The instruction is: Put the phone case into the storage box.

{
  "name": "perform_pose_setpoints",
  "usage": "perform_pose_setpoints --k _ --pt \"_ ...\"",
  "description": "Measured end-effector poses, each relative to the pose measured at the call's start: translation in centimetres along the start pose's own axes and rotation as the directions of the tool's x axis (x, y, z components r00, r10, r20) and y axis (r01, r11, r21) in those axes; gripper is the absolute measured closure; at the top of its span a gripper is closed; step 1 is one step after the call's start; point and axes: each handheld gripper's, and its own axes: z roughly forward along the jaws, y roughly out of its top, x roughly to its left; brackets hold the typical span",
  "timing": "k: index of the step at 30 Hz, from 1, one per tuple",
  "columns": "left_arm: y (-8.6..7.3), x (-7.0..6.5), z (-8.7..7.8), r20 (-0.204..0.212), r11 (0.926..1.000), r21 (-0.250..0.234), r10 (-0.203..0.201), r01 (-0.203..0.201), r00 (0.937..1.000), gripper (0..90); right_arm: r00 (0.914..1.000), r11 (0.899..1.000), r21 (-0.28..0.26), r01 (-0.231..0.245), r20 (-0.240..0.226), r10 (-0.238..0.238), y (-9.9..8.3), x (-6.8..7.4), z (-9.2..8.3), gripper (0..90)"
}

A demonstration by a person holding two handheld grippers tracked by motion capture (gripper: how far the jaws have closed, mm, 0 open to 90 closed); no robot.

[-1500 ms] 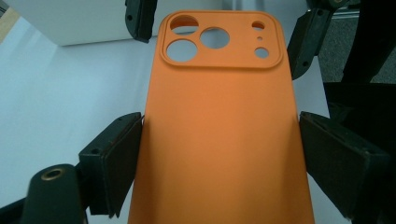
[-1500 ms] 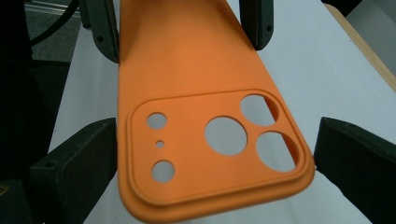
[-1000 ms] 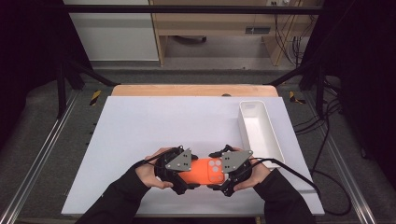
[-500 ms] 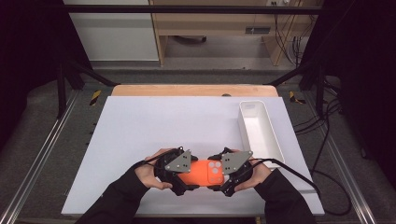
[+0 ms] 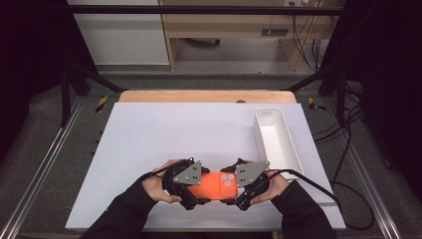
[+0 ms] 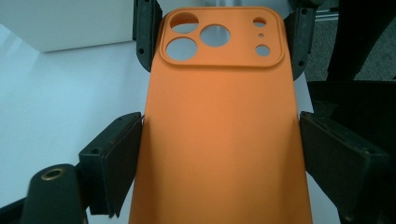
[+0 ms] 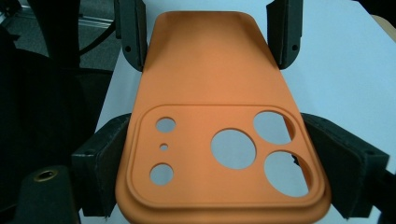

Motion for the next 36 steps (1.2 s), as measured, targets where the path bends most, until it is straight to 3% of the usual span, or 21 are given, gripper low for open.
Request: perform_pose_setpoints --k 14,27,36 --pt "-0.17 0.04 -0.06 0.028 0.9995 -0.009 -0.03 0.03 0.9992 15.5 0.9993 1.0 0.0 -0.03 -0.023 0.03 0.06 0.01 0.0 16.0" --pt "-0.02 -0.18 0.0 0.008 1.0 0.0 0.0 0.0 1.0 15.6 0.9971 0.998 -0.01 -0.066 -0.038 0.065 0.07 -0.11 0.05 15.5" --pt "-0.07 -0.06 0.07 0.017 0.9999 -0.003 -0.015 0.015 0.9998 15.4 0.9971 0.998 -0.007 -0.067 -0.038 0.066 0.06 -0.15 0.02 16.2"
